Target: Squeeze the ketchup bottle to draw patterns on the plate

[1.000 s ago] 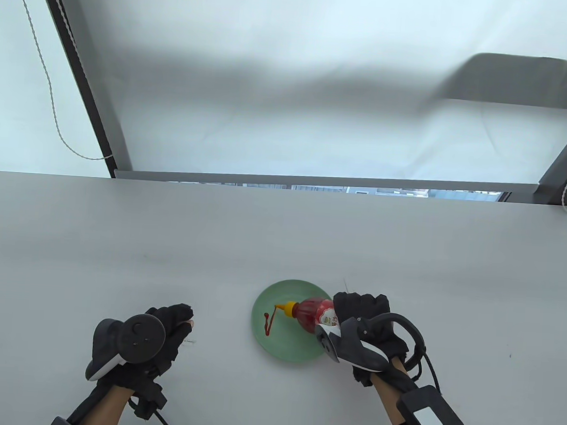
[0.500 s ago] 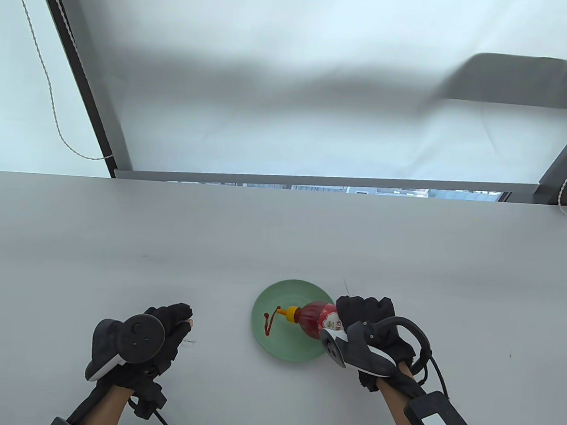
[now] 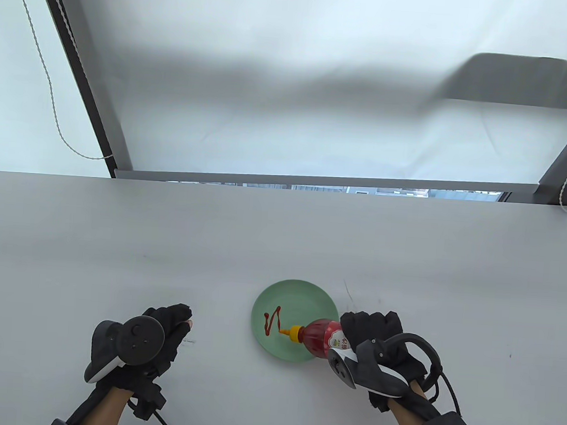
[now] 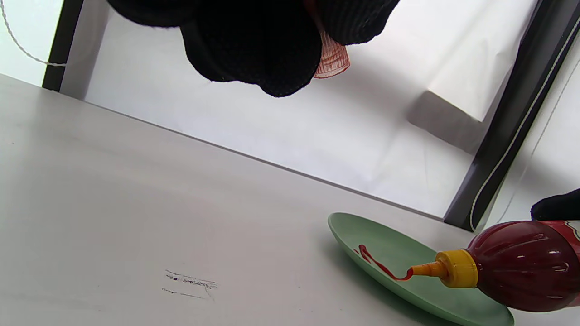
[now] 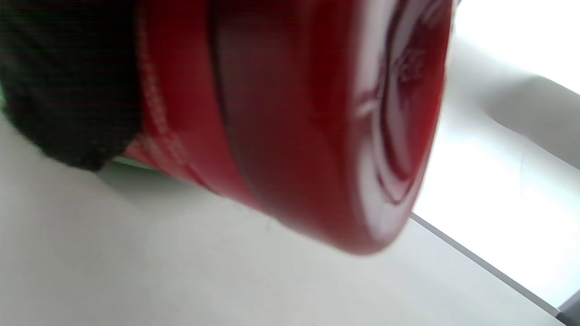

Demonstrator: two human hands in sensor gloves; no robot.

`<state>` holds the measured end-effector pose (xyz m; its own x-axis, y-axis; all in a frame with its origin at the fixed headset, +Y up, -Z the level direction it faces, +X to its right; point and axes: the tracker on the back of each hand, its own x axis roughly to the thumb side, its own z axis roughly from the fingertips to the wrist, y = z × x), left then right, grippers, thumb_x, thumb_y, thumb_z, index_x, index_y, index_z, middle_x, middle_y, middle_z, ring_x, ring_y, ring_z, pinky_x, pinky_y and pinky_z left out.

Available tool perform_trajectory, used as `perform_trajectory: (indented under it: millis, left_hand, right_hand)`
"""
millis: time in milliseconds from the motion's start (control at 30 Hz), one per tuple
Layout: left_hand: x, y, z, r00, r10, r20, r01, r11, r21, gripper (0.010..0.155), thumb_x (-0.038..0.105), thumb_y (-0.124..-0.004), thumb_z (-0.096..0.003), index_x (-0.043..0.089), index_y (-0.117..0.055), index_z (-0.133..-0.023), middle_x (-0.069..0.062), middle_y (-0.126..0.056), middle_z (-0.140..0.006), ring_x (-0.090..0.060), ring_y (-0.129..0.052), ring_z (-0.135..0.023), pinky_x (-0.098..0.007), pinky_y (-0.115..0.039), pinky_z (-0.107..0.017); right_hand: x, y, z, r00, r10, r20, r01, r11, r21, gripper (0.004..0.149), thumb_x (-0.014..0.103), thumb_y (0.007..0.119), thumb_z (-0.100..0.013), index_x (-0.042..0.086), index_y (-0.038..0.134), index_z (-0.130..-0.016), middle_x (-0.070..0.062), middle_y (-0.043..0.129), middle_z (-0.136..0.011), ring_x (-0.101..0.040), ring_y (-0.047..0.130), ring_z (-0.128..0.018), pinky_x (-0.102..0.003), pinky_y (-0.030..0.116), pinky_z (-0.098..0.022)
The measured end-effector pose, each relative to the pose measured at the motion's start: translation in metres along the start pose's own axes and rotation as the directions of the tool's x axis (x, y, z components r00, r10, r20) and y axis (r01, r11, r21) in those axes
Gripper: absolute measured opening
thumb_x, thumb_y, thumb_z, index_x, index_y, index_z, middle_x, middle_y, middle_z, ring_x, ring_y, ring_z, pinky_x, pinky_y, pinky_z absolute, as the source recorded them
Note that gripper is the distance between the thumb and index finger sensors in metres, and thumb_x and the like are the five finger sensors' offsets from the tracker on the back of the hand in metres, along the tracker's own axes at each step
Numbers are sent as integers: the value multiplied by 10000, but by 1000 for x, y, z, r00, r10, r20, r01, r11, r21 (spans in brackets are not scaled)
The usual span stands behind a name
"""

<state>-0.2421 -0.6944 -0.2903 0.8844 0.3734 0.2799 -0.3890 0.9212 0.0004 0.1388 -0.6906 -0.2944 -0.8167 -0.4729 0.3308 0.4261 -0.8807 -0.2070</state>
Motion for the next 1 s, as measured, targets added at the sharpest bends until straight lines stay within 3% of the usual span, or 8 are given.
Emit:
perform_trajectory:
  millis: [1000]
  left_hand:
    - [-4, 2, -2, 1000, 18, -13, -18, 1000, 1, 438, 297, -727, -587, 142, -654, -990, -139, -895, -877, -349, -883, -736, -501, -780, -472]
  right_hand:
    - [-18, 14, -38, 997, 0, -81, 3, 1000, 29, 929, 615, 1029, -378, 233, 625, -1122, -129, 832, -1054, -320, 901, -919, -590, 738, -750]
